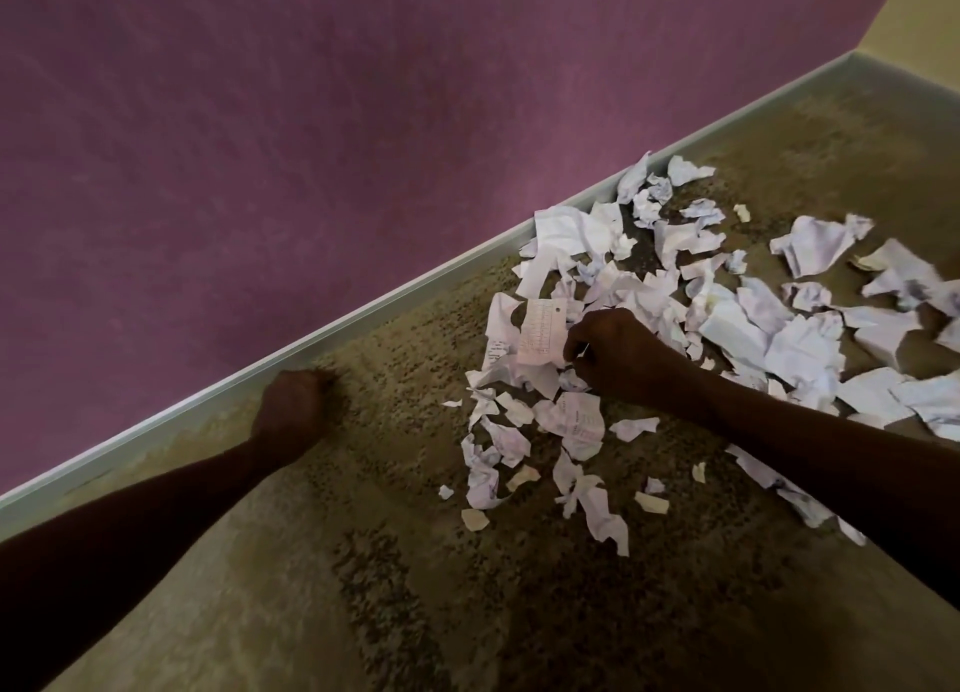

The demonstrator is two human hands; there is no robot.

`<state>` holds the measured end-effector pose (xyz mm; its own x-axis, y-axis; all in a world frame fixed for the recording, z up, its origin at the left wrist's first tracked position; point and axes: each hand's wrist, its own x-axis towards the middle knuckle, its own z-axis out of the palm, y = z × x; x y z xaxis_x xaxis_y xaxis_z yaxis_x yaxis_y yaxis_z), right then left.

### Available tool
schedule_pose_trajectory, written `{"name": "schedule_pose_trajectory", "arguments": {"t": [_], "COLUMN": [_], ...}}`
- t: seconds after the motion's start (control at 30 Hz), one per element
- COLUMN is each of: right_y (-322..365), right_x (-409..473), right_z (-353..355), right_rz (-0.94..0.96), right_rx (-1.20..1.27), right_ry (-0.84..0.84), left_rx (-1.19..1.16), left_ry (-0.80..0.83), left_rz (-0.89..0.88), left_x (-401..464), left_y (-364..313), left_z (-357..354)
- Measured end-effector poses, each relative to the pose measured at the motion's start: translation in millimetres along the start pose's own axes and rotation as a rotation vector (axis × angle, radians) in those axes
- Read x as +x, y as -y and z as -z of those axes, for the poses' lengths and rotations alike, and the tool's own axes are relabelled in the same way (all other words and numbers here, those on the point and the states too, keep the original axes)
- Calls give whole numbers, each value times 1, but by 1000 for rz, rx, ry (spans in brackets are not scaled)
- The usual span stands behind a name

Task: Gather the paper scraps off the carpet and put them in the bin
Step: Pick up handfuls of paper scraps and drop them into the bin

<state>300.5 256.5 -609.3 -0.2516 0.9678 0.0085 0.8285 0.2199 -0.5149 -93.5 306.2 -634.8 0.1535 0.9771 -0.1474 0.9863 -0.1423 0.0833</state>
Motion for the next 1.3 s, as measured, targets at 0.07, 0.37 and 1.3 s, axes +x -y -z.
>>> {"name": "schedule_pose_trajectory", "arguments": {"t": [0.07, 0.37, 1.3], "right_y": [1, -7, -34], "right_x": [1, -20, -37], "right_z": [-5, -16, -41], "right_rz": [-2, 87, -187], "right_rx": [-1, -13, -384], "right_ry": [-7, -38, 271], "left_rx": [23, -49, -407], "left_ry": [-30, -40, 98], "left_rz": [-57, -47, 26], "left_x": [2, 7, 34], "left_y": [6, -7, -228], "left_z": [0, 2, -12]}}
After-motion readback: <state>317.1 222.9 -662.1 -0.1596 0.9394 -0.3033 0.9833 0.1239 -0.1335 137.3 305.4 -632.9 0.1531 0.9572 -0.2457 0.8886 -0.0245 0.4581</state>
